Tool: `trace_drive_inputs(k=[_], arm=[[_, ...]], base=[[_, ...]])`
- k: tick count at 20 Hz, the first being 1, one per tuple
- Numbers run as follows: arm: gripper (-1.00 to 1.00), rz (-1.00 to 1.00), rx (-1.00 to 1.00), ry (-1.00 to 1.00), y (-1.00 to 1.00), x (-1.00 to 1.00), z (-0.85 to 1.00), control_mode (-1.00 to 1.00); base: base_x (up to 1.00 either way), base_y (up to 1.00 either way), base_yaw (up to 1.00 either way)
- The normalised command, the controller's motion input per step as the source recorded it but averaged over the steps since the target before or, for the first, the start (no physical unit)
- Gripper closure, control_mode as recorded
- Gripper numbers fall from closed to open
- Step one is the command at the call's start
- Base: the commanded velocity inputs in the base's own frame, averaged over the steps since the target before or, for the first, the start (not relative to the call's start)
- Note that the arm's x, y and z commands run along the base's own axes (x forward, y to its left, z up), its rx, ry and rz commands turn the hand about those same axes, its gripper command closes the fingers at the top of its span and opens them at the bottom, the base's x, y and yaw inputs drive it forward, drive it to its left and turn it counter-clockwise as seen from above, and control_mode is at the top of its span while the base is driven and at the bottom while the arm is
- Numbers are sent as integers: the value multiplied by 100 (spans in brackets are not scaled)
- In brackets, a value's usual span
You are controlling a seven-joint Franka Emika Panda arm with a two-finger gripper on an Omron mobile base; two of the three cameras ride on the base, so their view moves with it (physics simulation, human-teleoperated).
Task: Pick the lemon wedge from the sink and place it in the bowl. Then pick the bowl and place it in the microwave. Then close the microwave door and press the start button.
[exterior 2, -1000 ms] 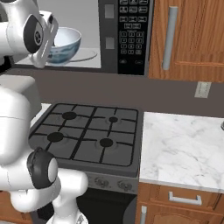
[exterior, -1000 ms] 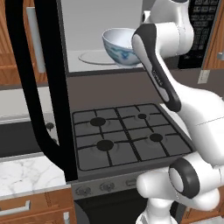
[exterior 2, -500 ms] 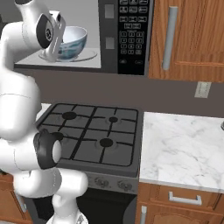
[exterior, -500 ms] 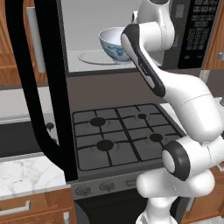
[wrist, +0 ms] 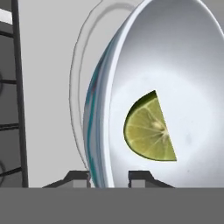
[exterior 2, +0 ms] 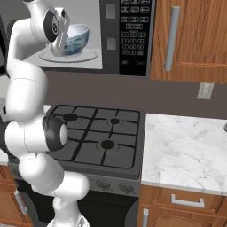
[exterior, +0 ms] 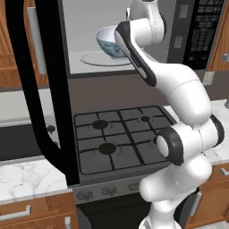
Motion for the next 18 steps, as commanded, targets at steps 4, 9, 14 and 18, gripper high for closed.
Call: trace_drive_inputs(k=[4, 9, 14, 18], arm=[[100, 0, -1, 0, 0, 6, -5, -100], [-100, 1, 0, 0, 0, 0, -10, -100], [-100, 2, 0, -4, 0, -35, 0, -100], [-100, 3, 0, -10, 0, -86, 0, -100]], base=[[0, 0, 0], [0, 0, 0], [0, 0, 0], [0, 0, 0]])
